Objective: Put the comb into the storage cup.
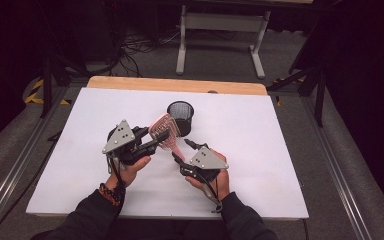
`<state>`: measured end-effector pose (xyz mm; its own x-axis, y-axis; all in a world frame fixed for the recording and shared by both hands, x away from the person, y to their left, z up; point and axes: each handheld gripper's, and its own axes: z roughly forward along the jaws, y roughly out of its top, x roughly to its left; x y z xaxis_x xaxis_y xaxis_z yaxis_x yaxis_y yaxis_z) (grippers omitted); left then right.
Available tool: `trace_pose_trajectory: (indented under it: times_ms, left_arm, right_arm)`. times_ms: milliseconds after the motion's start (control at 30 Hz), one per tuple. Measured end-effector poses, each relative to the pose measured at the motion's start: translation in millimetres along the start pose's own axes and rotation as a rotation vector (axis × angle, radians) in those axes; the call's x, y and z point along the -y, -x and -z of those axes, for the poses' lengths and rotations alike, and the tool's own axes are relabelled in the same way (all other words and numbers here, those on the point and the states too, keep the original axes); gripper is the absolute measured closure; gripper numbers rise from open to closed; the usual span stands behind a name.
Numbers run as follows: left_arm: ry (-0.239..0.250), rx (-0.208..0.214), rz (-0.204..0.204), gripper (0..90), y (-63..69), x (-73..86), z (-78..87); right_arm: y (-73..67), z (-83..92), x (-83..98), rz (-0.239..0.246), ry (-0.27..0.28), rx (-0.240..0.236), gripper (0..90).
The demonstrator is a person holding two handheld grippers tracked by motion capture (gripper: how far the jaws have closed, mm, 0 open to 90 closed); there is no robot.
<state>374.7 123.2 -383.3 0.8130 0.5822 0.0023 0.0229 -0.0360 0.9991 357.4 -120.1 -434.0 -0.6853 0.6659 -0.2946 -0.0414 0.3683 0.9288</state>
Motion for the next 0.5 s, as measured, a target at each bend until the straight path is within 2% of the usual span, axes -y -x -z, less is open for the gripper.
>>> trace_pose_trajectory:
  times_ms: [167, 367, 500]
  left_arm:
    - [0.004, -0.009, 0.001, 64.0, -3.3, -1.7, 4.1]
    - [0.012, -0.023, 0.002, 64.0, -7.1, -3.7, 9.0]
    - [0.015, -0.027, 0.007, 64.0, -9.2, -5.0, 11.9]
  right_arm:
    - [4.6, 4.4, -1.4, -0.01, 0.012, -0.003, 34.9]
    - [10.8, 11.9, -1.3, -0.015, 0.016, 0.013, 27.7]
    - [16.1, 19.1, 1.5, -0.011, 0.016, 0.027, 26.1]
